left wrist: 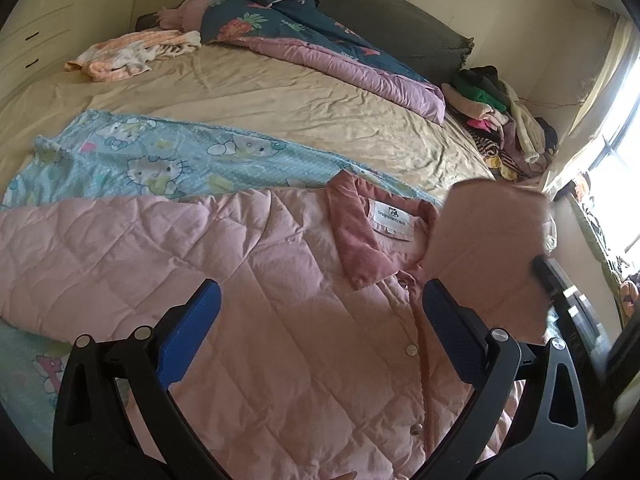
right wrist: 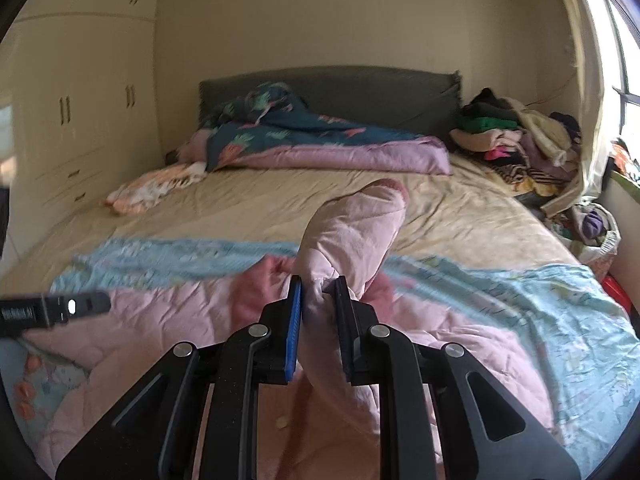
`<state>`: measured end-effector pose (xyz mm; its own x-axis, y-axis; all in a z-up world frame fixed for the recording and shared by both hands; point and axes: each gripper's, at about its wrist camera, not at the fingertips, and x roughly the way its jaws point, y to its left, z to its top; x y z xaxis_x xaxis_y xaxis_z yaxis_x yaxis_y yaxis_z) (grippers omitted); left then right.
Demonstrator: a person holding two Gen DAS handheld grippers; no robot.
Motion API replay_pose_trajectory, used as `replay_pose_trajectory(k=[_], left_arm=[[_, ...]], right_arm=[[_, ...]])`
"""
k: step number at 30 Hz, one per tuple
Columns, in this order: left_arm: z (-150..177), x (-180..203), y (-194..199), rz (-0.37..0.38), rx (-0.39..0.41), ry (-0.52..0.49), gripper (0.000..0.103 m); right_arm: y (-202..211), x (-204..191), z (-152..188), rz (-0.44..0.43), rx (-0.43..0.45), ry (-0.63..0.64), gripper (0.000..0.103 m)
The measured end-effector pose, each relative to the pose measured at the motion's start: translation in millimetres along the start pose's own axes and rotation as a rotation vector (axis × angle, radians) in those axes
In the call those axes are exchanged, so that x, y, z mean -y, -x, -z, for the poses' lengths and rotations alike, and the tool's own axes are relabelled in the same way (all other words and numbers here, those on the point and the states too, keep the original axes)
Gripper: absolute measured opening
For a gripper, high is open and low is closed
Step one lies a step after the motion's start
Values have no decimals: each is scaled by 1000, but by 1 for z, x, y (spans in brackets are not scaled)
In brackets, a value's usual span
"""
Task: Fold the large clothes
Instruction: 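Carry the sleeve across the jacket front with the right gripper, release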
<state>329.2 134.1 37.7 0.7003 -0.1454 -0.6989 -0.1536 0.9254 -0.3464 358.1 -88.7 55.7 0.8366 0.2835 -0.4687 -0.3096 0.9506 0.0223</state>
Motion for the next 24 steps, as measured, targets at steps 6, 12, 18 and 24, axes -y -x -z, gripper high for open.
replay_pose_trajectory(k=[6, 12, 18, 24], left_arm=[[1, -14, -1, 44, -15, 59, 95], [3, -24, -3, 103, -43, 120, 95], [8, -31, -11, 134, -80, 161, 95], [23, -35, -32, 162, -150, 208, 95]], right_arm=[[-17, -45, 31, -61, -56, 74, 15], [-30, -83, 53, -118, -139, 155, 18], [-44, -103, 77, -174, -247, 197, 26], [-41, -116, 89, -253, -311, 207, 61]])
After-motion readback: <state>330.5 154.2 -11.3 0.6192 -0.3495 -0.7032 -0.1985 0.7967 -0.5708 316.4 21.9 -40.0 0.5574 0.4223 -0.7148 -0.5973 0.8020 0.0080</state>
